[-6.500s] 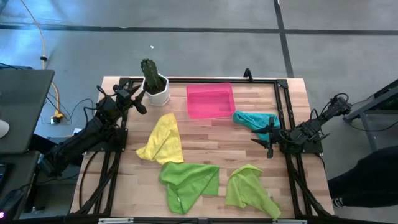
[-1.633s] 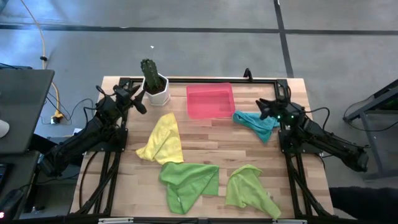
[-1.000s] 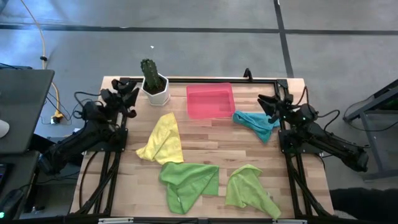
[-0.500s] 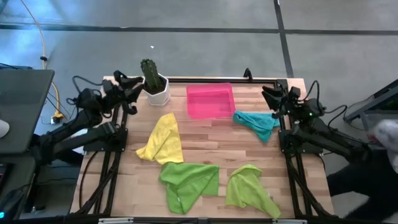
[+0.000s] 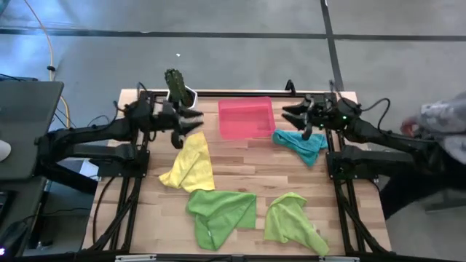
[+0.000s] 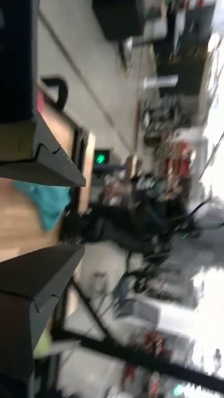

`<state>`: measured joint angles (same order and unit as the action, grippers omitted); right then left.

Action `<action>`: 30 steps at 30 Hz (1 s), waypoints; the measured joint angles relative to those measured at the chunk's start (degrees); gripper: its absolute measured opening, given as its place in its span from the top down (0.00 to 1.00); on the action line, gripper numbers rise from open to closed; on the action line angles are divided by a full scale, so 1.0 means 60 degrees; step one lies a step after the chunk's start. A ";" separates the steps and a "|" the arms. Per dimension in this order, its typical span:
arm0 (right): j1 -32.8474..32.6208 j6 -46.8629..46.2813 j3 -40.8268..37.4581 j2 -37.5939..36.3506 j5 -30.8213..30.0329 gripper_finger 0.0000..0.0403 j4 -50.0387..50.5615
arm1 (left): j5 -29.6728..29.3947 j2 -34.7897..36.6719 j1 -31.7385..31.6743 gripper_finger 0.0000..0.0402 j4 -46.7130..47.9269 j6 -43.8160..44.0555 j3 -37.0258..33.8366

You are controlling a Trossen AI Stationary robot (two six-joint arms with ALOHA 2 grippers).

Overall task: Roll microfiber towels into tight, uniform cylinder then place into a basket
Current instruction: Move the yellow microfiber cloth to the middle left of the table

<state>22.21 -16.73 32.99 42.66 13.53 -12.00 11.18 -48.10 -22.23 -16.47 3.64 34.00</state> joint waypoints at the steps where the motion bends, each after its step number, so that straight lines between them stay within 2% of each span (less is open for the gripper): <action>1: -0.0269 0.0217 0.0167 0.0166 0.0000 0.61 0.0263 | 0.0003 -0.0144 0.0233 0.63 0.0074 -0.0151 0.0048; 8: -0.2144 0.0696 0.0796 0.1203 -0.0002 0.61 0.1171 | -0.0273 -0.0848 0.1907 0.63 0.0257 -0.0284 0.0058; 14: -0.3699 0.0624 0.0813 0.2001 -0.0060 0.61 0.1182 | -0.2245 -0.1595 0.3553 0.63 0.0429 -0.0248 0.0058; 21: -0.5303 0.0536 0.0813 0.2976 -0.1745 0.61 0.1186 | -0.4548 -0.2630 0.5208 0.63 0.0509 -0.0162 0.0058; 25: -0.5880 -0.0357 0.0813 0.3562 -0.1944 0.61 0.1183 | -0.5812 -0.3183 0.5853 0.63 0.0524 0.0339 0.0058; 30: -0.6529 -0.1277 0.0813 0.4294 -0.1910 0.61 0.1246 | -0.6681 -0.3952 0.6305 0.63 0.0728 0.1053 0.0058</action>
<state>-16.96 -24.40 37.87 68.42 2.07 -4.53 -28.91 -71.81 15.60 -12.10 9.95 34.34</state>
